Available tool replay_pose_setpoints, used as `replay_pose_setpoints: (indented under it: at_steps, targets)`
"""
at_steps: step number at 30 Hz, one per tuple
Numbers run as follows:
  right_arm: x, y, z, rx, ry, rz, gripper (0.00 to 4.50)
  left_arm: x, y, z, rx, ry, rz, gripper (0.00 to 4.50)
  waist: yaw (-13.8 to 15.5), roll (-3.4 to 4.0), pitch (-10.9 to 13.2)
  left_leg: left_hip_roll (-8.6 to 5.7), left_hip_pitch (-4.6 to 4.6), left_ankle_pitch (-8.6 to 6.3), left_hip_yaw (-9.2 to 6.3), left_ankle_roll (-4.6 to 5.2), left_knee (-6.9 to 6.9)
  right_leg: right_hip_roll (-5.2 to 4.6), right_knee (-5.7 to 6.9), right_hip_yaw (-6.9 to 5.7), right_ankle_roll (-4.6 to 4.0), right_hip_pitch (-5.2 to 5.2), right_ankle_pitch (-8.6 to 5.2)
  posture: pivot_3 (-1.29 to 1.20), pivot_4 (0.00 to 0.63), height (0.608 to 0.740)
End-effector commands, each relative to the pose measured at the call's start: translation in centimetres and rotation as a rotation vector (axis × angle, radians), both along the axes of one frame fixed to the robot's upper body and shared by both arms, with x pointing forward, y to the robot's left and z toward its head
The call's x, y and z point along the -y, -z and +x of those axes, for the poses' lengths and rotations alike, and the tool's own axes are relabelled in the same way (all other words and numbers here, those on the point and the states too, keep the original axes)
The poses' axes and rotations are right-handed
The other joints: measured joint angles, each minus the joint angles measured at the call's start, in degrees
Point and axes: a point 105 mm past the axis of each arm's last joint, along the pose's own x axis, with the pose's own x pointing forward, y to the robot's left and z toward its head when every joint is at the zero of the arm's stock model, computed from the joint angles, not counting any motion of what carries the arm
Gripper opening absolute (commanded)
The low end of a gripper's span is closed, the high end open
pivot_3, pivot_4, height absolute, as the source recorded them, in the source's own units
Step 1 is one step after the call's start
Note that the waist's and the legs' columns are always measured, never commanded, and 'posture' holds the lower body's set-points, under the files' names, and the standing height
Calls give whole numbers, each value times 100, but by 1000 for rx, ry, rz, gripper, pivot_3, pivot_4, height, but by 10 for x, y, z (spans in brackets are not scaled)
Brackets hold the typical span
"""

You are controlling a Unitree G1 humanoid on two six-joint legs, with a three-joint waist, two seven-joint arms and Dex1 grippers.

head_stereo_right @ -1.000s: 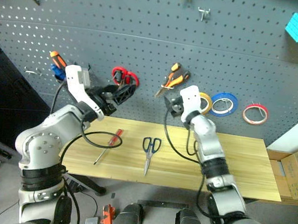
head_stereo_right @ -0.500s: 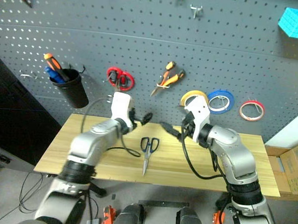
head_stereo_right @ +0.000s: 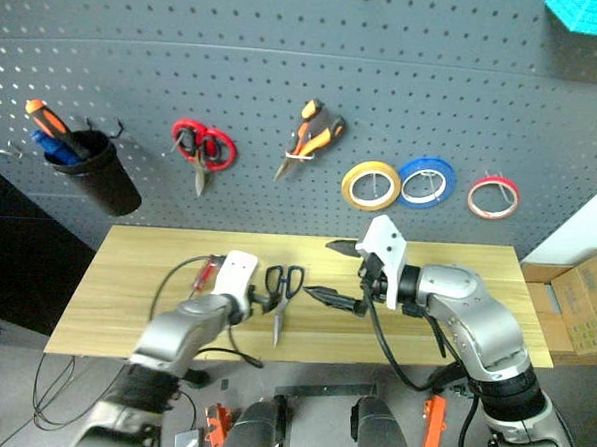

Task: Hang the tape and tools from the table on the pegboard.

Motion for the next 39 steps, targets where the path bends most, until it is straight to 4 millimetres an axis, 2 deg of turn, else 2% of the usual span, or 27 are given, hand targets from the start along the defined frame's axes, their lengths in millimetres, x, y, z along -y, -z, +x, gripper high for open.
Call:
replay_pose_setpoints:
  at_steps: [1, 6, 10, 16, 23, 29, 39]
  targets:
    - [-4, -13, -17, 19, -73, 26, 4476, 3, -13, -8, 16, 14, -22, 4500, 42, -2, 12, -4, -4, 0, -1, 0, 1, -6, -5, -3, 1, 1, 0, 17, 280, 740]
    - [-3, -8, -29, 7, -144, -16, 4476, 9, -9, -21, -39, 0, -75, 4500, 49, -13, 34, -26, -13, -1, 9, 0, 2, -46, -23, -8, 15, 3, -7, 27, 282, 740]
    - [5, 4, -21, 24, -143, -87, 4476, 32, -11, -16, -45, 40, -142, 4500, 50, -21, 55, -27, -13, -2, 6, 0, 1, -48, -23, -18, 16, 1, -8, 29, 288, 740]
    - [18, 24, -9, 32, -108, -166, 4476, 42, -11, -9, -41, 38, -165, 4500, 36, -25, 98, -25, -15, -3, 8, -1, -6, -46, -28, -19, 17, 0, -10, 29, 296, 740]
    - [30, 41, 4, 50, -69, -233, 4476, 44, 4, -1, -60, 18, -142, 4500, 34, -36, 167, -25, -17, -4, 9, -1, -11, -44, -27, -19, 21, -5, -13, 26, 301, 740]
    - [33, 40, 14, 62, -28, -231, 4476, 48, 17, 5, -94, 23, -115, 4500, 33, -36, 189, -27, -18, -5, 9, -1, -10, -45, -26, -18, 22, -5, -13, 12, 306, 740]
    - [34, 37, 15, 66, -29, -233, 4476, 70, 18, 18, -156, 18, -162, 4500, 30, -37, 194, -31, -19, -5, 9, -2, -11, -47, -28, -18, 28, -4, -15, -7, 314, 740]
